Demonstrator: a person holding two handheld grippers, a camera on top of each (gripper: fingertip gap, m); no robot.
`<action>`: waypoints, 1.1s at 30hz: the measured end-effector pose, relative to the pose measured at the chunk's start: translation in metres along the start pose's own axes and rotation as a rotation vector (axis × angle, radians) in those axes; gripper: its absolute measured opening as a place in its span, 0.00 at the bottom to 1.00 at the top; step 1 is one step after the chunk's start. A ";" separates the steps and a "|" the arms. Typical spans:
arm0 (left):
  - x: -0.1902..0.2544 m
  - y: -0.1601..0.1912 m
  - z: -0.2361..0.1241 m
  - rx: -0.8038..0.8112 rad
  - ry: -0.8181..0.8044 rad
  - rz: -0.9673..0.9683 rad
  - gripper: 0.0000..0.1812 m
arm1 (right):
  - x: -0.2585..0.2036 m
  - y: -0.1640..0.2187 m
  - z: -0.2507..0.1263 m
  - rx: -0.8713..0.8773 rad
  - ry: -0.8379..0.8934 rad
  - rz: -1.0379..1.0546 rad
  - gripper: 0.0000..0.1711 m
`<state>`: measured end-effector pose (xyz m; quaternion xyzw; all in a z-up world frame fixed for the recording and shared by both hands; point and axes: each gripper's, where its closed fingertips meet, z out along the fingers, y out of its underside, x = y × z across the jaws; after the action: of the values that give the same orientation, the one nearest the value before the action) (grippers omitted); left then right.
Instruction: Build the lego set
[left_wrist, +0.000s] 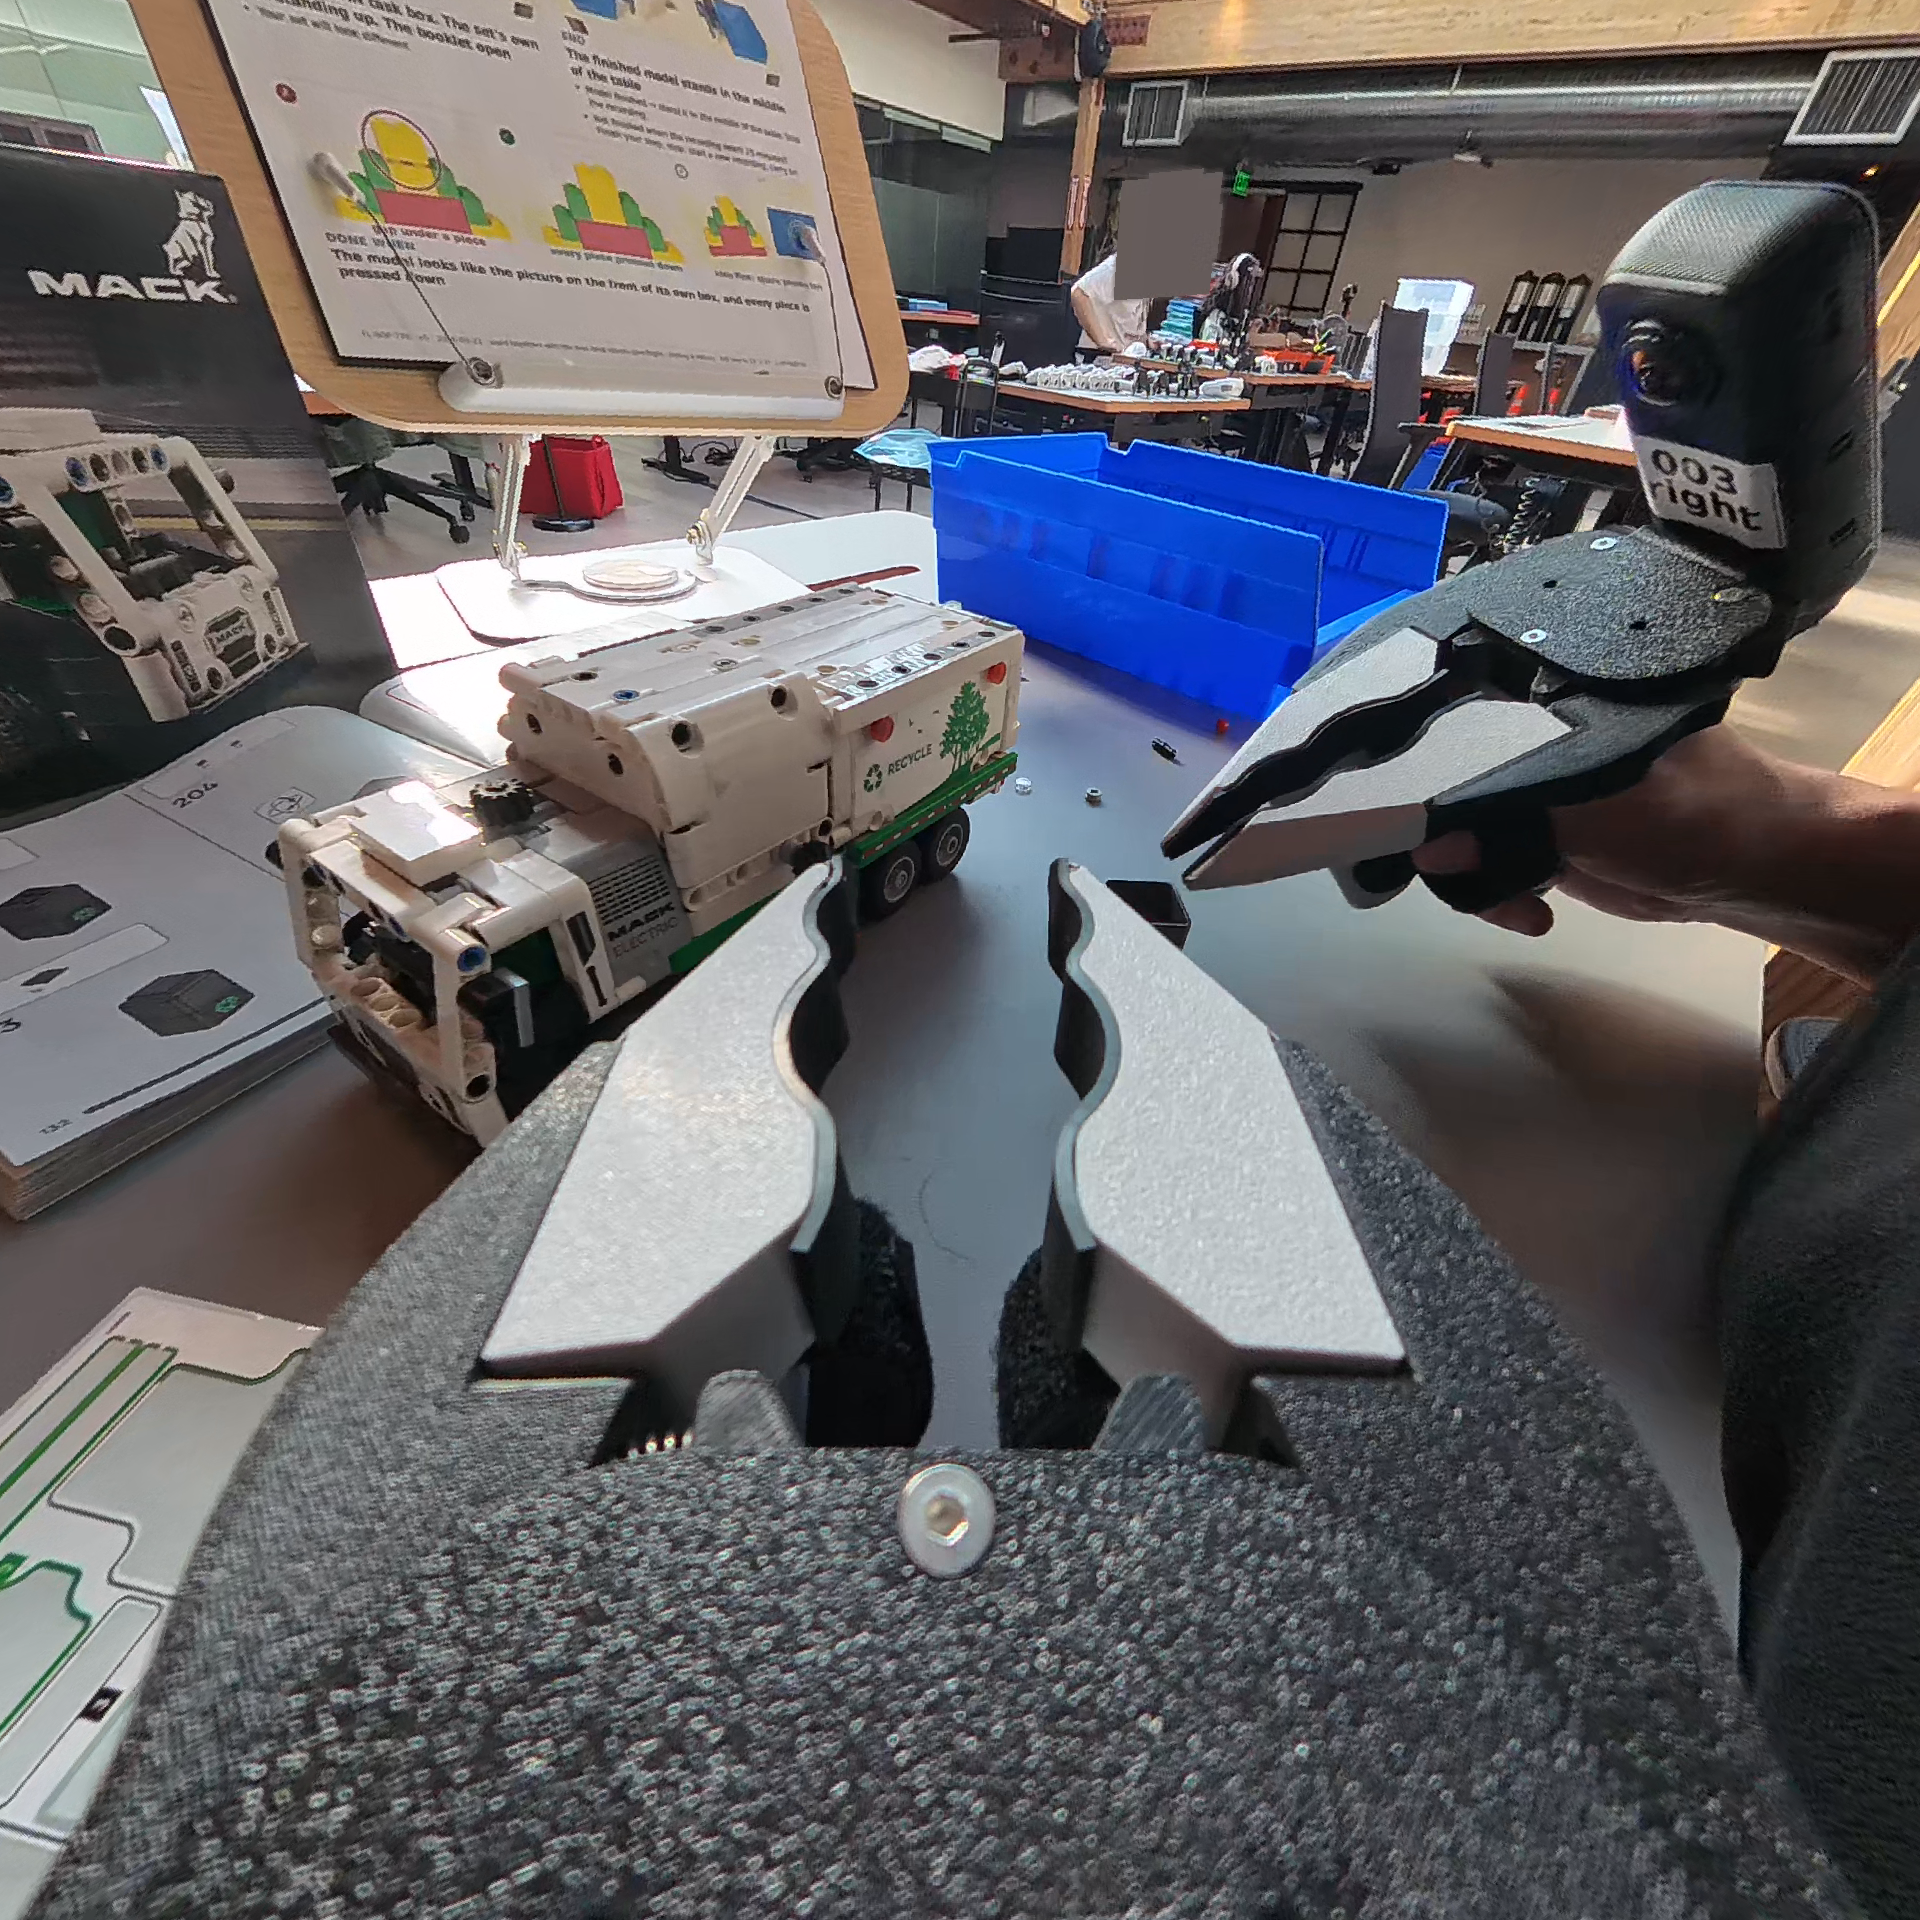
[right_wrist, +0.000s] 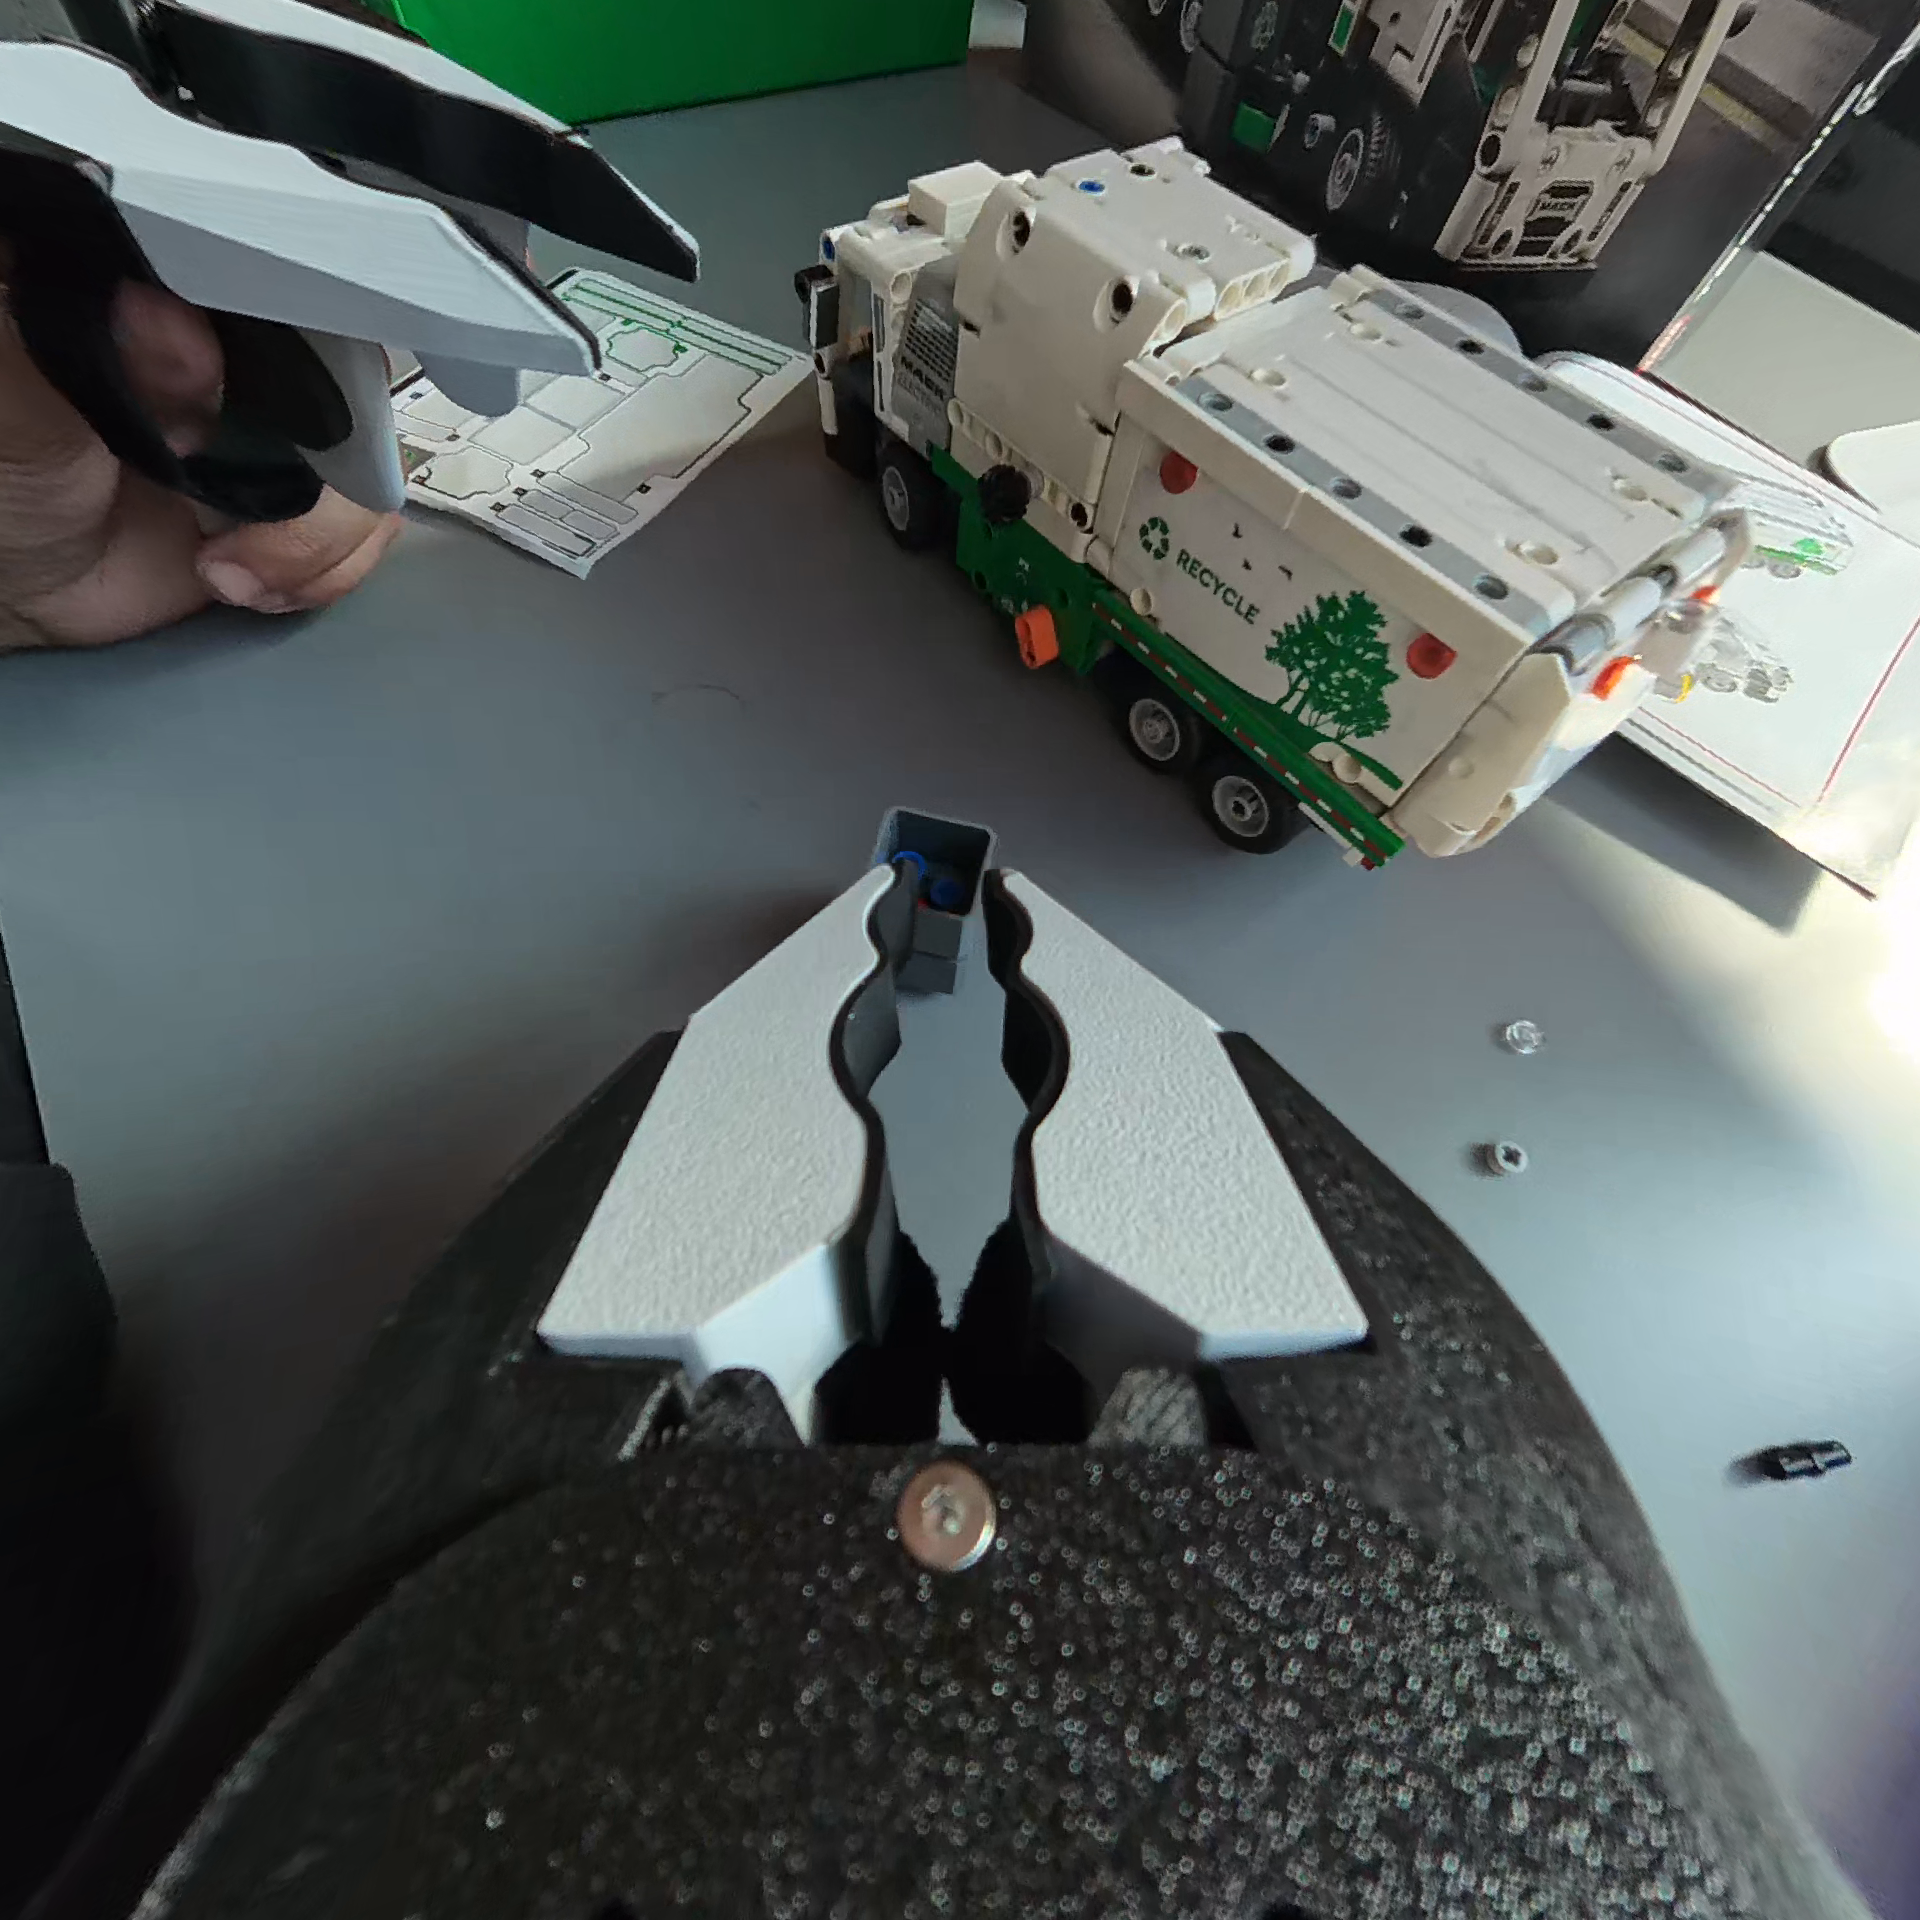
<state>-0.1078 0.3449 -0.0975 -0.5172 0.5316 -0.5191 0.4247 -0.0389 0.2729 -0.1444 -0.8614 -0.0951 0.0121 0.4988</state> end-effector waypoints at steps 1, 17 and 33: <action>0.000 0.000 0.000 -0.001 0.000 -0.001 0.19 | 0.002 0.002 -0.005 0.000 0.011 0.007 0.07; 0.006 0.004 0.005 -0.032 0.020 0.026 0.18 | 0.121 0.138 -0.133 -0.232 0.518 0.276 0.09; 0.003 0.001 0.002 -0.006 0.011 0.015 0.18 | 0.087 0.081 -0.090 -0.088 0.317 0.186 0.03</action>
<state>-0.1058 0.3413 -0.0981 -0.5115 0.5394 -0.5172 0.4241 0.0688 0.1721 -0.1630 -0.8785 0.0646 -0.0819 0.4662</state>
